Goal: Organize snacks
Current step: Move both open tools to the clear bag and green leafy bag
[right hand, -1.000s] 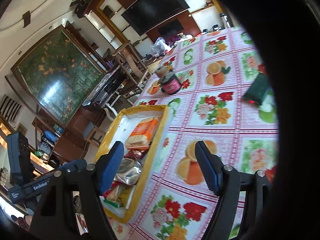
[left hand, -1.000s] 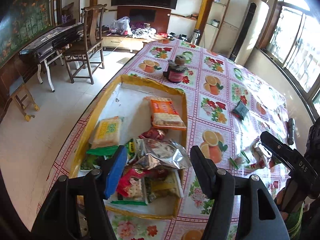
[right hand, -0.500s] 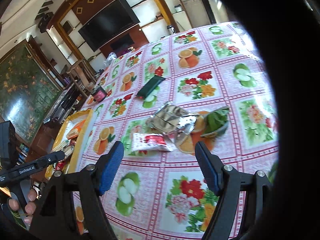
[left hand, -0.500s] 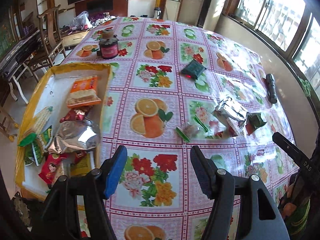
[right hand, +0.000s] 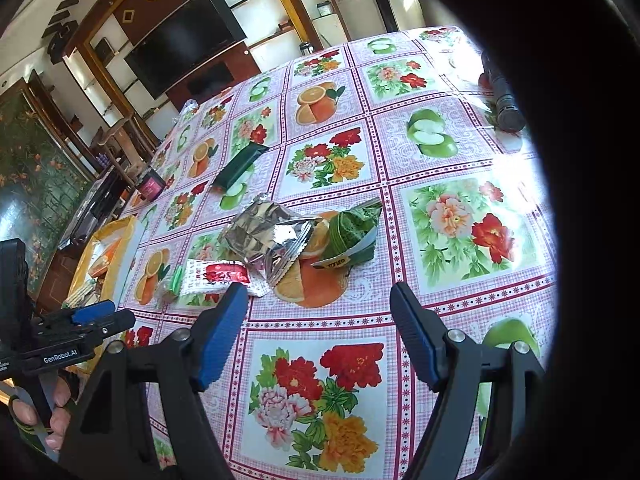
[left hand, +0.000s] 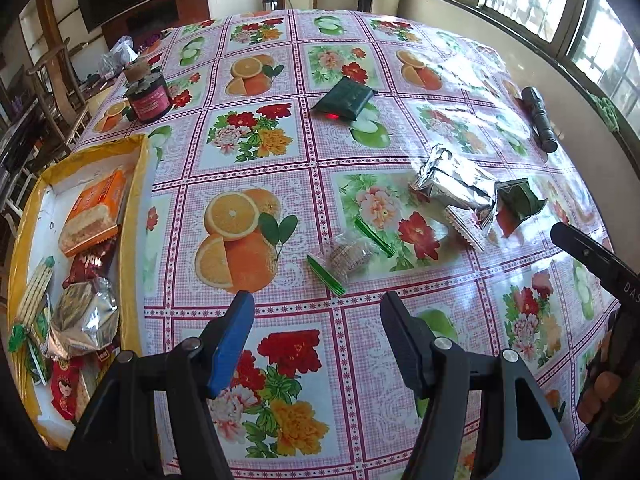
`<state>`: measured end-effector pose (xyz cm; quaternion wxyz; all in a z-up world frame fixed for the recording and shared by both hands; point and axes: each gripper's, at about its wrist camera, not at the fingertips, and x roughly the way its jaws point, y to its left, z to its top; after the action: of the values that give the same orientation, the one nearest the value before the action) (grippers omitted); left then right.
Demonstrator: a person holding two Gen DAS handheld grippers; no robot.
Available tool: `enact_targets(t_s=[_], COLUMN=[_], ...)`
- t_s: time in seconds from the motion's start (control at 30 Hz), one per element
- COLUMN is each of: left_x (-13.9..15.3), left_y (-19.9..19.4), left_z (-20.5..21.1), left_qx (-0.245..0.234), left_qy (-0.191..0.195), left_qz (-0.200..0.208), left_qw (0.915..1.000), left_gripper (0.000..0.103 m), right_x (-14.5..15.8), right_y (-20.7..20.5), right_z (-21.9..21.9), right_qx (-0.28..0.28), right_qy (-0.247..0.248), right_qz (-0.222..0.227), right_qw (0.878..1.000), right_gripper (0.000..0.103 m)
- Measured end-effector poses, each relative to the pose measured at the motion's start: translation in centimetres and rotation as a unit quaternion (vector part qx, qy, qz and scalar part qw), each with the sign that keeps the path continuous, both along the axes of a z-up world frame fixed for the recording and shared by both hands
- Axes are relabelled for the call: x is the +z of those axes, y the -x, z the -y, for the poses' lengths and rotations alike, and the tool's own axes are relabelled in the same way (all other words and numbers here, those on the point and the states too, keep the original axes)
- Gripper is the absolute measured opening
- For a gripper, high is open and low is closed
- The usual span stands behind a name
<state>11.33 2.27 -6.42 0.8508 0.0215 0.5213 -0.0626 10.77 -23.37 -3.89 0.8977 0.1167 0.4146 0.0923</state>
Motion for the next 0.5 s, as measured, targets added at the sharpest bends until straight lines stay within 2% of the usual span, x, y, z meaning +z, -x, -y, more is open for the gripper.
enact_targets(t_s=[0.23, 0.5], left_x=[-1.1, -3.4], left_y=[-2.3, -4.0], left_z=[1.3, 2.7], left_qx=[-0.036, -0.059], left_qy=[-0.016, -0.020], left_qz=[-0.010, -0.028], left_qw=[0.9992, 0.9977], left_gripper=[0.065, 0.065], right_x=[-0.7, -2.2], right_y=[-3.0, -5.4], right_z=[-0.5, -0.7], right_qx=[0.005, 0.018], right_qy=[0.048, 0.070], right_qz=[-0.003, -0.023], right_qw=[0.999, 0.997], right_gripper=[0.074, 0.074])
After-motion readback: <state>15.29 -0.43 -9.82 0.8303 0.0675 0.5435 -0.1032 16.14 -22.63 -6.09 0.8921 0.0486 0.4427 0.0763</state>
